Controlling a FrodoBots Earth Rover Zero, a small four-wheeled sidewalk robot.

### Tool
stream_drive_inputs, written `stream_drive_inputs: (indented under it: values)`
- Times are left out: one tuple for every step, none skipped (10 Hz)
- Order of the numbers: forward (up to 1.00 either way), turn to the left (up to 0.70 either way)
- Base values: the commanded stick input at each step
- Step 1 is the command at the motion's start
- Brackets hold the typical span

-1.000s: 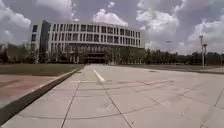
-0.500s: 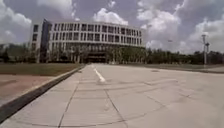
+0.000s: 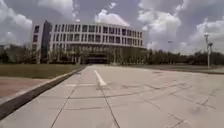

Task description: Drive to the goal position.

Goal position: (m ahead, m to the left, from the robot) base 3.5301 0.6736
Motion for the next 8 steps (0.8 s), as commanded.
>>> stream_drive_inputs:
  values:
    - [0.0, 0.0]
    - [0.47, 0.01]
    - [0.7, 0.02]
    - [0.7, 0.02]
    - [0.7, 0.02]
    - [0.7, 0.02]
    - [0.7, 0.02]
    - [0.7, 0.02]
